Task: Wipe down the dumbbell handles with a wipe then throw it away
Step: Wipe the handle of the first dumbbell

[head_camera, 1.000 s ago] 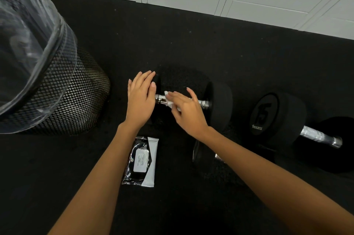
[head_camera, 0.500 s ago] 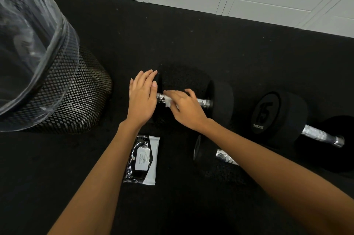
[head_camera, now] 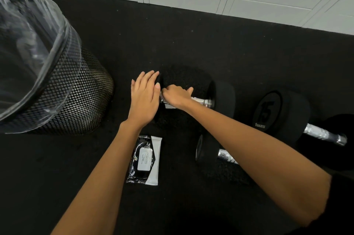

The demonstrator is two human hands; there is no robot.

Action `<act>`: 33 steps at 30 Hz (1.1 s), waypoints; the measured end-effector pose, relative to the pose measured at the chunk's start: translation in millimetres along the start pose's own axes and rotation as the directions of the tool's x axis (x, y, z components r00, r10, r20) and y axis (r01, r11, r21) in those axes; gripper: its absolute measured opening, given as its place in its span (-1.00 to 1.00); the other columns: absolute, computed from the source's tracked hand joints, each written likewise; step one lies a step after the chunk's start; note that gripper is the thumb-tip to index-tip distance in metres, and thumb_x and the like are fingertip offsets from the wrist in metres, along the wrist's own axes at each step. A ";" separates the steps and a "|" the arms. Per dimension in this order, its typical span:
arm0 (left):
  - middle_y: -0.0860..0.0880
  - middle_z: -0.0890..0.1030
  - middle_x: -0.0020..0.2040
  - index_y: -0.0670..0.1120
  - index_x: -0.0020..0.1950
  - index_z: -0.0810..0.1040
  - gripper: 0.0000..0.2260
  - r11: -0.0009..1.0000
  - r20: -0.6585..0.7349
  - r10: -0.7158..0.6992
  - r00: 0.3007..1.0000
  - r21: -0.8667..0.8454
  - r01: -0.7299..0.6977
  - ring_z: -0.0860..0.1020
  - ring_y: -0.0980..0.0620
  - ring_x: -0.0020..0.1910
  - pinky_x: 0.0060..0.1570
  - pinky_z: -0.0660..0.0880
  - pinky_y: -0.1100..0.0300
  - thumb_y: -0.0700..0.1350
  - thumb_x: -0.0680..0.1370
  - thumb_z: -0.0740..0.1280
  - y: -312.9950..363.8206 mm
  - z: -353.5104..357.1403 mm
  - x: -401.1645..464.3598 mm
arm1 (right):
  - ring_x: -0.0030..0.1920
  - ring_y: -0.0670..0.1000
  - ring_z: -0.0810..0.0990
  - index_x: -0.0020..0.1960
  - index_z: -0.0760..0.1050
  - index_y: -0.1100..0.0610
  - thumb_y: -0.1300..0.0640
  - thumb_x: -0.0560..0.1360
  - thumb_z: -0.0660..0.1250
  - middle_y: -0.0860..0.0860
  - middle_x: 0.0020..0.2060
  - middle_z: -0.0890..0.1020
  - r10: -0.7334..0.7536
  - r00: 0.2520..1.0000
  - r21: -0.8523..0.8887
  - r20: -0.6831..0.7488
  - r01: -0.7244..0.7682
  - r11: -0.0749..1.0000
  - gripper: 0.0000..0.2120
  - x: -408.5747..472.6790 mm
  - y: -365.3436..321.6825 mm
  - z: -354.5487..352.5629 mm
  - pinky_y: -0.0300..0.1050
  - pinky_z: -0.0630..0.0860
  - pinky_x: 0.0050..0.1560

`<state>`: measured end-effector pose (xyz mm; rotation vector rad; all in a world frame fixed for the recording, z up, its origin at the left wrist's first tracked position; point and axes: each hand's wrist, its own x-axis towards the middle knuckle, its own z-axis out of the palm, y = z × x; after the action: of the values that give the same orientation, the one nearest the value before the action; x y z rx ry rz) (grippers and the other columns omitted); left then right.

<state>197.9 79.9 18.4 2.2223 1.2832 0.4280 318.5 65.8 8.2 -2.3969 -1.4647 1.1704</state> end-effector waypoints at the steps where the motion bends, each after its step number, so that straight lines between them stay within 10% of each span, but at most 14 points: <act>1: -0.01 0.24 0.49 -0.06 0.48 0.24 -0.63 1.000 0.001 0.000 1.000 -0.001 0.000 0.04 0.02 0.51 0.45 -0.15 0.02 -0.08 0.67 -0.01 0.2 -0.2 -0.1 | -0.13 0.05 0.47 -0.33 0.35 0.05 0.02 0.59 0.01 -0.06 -0.34 0.48 -0.036 0.999 0.016 -0.032 0.037 0.999 -0.65 -4.6 1.4 1.6 0.24 0.05 0.34; 8: -0.01 0.25 0.49 -0.06 0.48 0.25 -0.63 1.000 -0.017 0.000 1.000 -0.015 0.000 0.05 0.04 0.51 0.45 -0.16 0.05 -0.10 0.66 0.01 0.0 -0.2 0.1 | 0.31 -0.03 0.44 0.35 0.43 0.08 0.22 0.53 0.28 -0.02 0.28 0.52 -0.440 0.836 -0.089 -0.328 0.436 0.896 -0.62 -38.7 46.8 26.8 0.07 0.07 0.33; 14: 0.00 0.24 0.49 -0.06 0.48 0.24 -0.62 1.000 -0.005 0.001 1.000 -0.008 -0.001 0.04 0.03 0.51 0.46 -0.15 0.01 -0.09 0.66 0.02 -0.5 0.2 0.4 | 0.28 -0.05 0.48 0.30 0.47 0.10 0.26 0.50 0.29 -0.03 0.23 0.56 -0.377 0.773 -0.120 -0.509 0.370 0.921 -0.63 -48.5 74.0 30.3 0.08 0.13 0.40; 24: -0.01 0.24 0.49 -0.07 0.48 0.23 -0.62 1.000 -0.010 0.005 1.000 0.031 -0.004 0.04 0.01 0.52 0.46 -0.14 -0.02 -0.09 0.66 0.02 0.3 1.2 -0.1 | 0.36 0.03 0.43 0.35 0.42 0.21 0.44 0.48 0.26 0.09 0.30 0.52 -0.526 0.748 -0.180 -0.405 0.498 0.848 -0.54 -43.8 76.6 30.1 0.05 0.13 0.48; 29: -0.01 0.22 0.50 -0.06 0.49 0.22 -0.62 0.999 0.003 0.000 1.000 0.039 0.000 0.03 0.01 0.52 0.45 -0.15 -0.01 -0.08 0.66 0.01 -0.3 1.3 0.7 | -0.04 0.11 0.63 0.22 0.48 0.20 0.30 0.56 0.16 0.11 -0.08 0.67 -0.294 0.855 -0.006 -0.428 0.323 0.946 -0.72 -30.4 50.9 12.7 0.05 0.36 0.25; 33: -0.01 0.22 0.50 -0.06 0.49 0.21 -0.62 0.999 0.013 0.005 1.000 0.048 -0.006 0.03 0.01 0.52 0.46 -0.14 -0.02 -0.08 0.66 0.01 -0.6 1.3 0.7 | 0.11 0.17 0.55 0.19 0.50 0.21 0.17 0.58 0.06 0.16 0.06 0.62 -0.019 0.992 0.031 -0.122 0.023 0.999 -0.69 -8.9 26.0 -12.3 0.02 0.33 0.21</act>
<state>198.5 80.4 17.1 2.2650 1.2937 0.3877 343.0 48.5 10.1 -2.3798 -1.4193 1.0159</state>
